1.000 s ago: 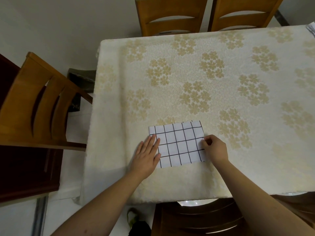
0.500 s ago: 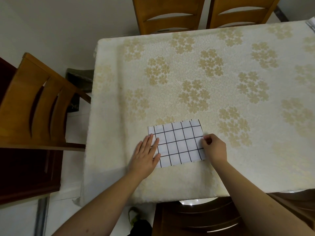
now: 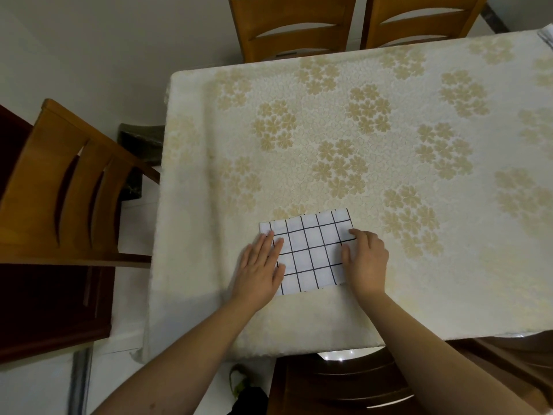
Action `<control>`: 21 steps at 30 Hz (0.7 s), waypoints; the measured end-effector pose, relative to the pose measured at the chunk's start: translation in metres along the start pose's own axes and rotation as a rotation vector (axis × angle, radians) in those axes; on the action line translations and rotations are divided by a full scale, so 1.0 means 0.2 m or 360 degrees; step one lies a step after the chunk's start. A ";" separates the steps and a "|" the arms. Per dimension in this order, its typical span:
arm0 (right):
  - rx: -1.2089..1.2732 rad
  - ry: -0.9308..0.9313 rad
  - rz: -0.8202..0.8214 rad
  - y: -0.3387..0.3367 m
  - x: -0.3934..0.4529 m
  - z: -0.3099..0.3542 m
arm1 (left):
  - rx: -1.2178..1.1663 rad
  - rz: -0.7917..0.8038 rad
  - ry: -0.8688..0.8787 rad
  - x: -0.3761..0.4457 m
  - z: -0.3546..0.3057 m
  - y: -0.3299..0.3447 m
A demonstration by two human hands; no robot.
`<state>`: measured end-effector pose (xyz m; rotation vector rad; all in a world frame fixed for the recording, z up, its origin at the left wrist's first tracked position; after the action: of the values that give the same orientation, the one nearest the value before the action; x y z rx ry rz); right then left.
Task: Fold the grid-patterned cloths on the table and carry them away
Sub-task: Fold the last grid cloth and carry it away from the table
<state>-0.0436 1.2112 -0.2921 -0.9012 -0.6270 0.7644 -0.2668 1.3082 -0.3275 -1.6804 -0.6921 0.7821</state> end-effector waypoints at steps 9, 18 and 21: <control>-0.0220 -0.0519 0.0545 0.35 -0.18 0.22 | 0.0125 0.0100 0.0165 0.06 -0.12 0.07; -0.0450 -0.0345 0.0635 0.33 -0.22 0.07 | 0.0147 0.0227 0.0132 0.10 -0.06 0.07; -0.0443 -0.0347 0.0656 0.32 -0.23 0.06 | 0.0177 0.0308 0.0101 0.10 -0.05 0.07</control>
<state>-0.0997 1.2063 -0.3487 -1.2343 -0.7621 1.1759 -0.2450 1.3144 -0.3428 -1.6791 -0.4386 0.8828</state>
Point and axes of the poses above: each hand's wrist, its own x-axis towards the middle knuckle, its own y-axis out of the palm, z = x × y, the point moved 7 cm from there along x, towards the middle knuckle, and after that the axes turned 6 degrees about -y, right-handed, at the moved point
